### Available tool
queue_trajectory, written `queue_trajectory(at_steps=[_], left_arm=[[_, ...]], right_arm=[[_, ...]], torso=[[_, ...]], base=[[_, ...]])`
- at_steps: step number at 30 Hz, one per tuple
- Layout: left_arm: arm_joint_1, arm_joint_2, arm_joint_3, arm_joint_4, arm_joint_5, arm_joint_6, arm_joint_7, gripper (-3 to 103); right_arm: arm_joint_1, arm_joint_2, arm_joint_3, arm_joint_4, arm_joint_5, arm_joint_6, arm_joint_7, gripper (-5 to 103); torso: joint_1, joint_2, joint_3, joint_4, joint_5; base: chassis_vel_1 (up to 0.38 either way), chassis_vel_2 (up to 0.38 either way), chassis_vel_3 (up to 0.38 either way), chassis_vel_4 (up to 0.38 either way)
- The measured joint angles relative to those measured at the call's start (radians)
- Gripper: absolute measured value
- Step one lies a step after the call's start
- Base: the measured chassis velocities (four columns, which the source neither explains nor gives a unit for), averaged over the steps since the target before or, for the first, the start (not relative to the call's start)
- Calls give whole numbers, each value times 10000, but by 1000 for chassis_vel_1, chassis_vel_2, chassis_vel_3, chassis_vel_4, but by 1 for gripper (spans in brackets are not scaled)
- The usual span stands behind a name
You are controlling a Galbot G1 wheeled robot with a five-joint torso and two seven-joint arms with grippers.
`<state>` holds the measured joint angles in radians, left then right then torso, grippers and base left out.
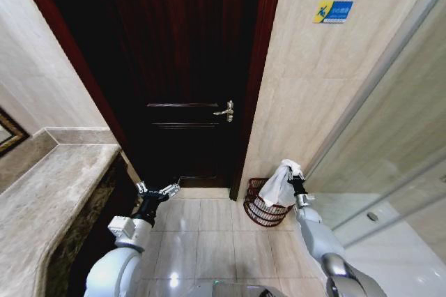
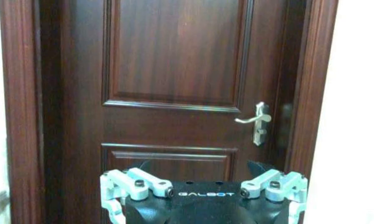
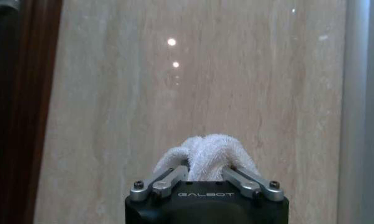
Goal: Discard the used towel into the hamper.
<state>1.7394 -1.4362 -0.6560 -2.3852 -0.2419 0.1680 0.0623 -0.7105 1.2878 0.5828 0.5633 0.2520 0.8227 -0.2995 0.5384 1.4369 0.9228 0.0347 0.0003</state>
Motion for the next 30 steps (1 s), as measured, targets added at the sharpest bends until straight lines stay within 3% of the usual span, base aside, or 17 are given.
queue_trajectory(at_steps=[13,30], left_arm=[[1,1,0,1,0,0,0,100],[1,0,0,0,0,0,0,100]], right_arm=[[-869,118,25,186,224,-1,541,8],[-896,343,6,-754,238,0,46,8]], torso=[[-9,1,-3,-3,-5],[-3,2,-1,-2,-4]], base=[[-62,49,48,-49],[0,0,0,0]])
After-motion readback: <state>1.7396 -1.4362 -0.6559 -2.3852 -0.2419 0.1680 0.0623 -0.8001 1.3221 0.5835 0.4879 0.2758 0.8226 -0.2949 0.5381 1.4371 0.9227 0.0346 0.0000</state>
